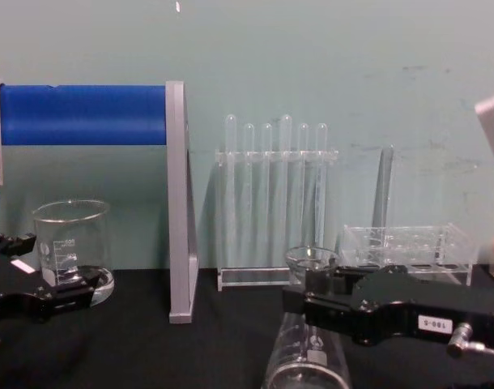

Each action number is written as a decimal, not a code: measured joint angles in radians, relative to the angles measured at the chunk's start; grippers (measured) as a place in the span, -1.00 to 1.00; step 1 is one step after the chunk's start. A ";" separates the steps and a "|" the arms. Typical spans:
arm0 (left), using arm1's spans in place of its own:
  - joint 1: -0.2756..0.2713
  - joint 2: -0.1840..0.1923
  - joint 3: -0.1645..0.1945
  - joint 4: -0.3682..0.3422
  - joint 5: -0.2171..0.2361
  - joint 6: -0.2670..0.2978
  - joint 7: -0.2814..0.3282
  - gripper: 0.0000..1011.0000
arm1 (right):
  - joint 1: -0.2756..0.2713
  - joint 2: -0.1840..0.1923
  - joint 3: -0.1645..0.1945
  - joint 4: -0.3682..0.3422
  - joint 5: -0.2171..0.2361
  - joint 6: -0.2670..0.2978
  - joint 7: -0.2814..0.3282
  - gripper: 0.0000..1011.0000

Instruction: Grasp the erlenmeyer flask with one hand, shake it three times, then place it back.

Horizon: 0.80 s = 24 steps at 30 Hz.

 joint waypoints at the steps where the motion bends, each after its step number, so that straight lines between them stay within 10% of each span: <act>1: 0.000 0.000 0.000 0.000 0.000 0.000 0.000 0.98 | 0.001 0.001 -0.002 0.002 0.000 0.000 0.001 -0.11; 24: 0.000 0.000 0.000 0.000 0.000 0.000 0.000 0.98 | 0.006 0.000 -0.011 0.015 0.010 0.003 0.004 -0.11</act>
